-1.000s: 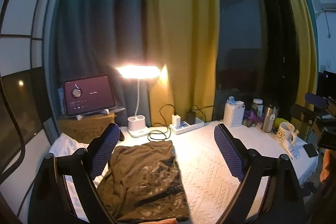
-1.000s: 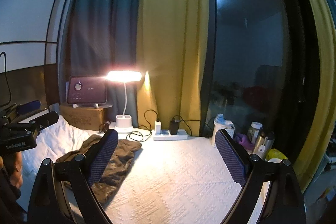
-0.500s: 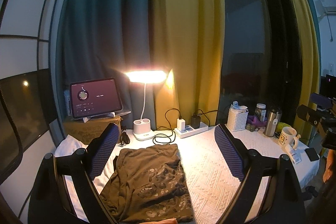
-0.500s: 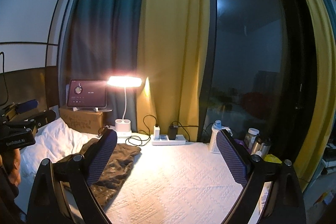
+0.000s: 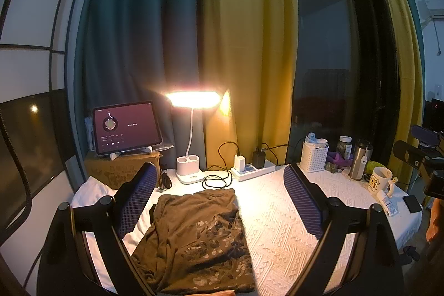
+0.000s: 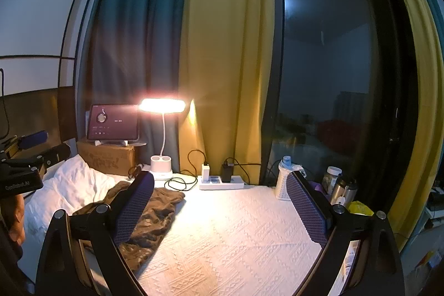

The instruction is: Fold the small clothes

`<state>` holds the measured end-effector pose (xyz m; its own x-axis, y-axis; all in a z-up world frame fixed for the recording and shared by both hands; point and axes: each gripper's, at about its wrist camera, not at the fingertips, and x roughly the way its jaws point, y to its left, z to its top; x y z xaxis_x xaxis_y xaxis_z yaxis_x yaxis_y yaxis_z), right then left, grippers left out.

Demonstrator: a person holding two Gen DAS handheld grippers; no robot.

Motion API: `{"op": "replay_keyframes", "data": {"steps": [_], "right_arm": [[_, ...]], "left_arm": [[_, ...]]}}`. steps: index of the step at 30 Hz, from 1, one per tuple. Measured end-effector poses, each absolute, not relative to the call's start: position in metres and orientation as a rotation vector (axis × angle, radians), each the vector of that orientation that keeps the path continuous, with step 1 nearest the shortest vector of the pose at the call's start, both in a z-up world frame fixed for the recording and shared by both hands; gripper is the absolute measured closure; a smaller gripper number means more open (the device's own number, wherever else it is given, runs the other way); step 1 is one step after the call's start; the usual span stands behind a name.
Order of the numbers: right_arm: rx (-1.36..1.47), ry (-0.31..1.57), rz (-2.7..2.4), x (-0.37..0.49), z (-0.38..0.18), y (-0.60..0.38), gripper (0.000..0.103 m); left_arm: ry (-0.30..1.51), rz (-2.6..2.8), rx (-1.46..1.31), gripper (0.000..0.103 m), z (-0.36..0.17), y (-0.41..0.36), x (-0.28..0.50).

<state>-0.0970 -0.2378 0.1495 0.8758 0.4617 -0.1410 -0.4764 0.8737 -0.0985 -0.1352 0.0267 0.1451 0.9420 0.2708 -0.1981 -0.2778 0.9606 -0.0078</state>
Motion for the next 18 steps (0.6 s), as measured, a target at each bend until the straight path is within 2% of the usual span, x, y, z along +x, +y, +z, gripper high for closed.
{"op": "replay_keyframes", "data": {"steps": [18], "right_arm": [[-0.137,0.123,0.472,-0.0977,0.1455,-0.2398,0.006]], "left_arm": [[0.202,0.325,-0.040,0.011,0.1396,0.0262,-0.1342]]}}
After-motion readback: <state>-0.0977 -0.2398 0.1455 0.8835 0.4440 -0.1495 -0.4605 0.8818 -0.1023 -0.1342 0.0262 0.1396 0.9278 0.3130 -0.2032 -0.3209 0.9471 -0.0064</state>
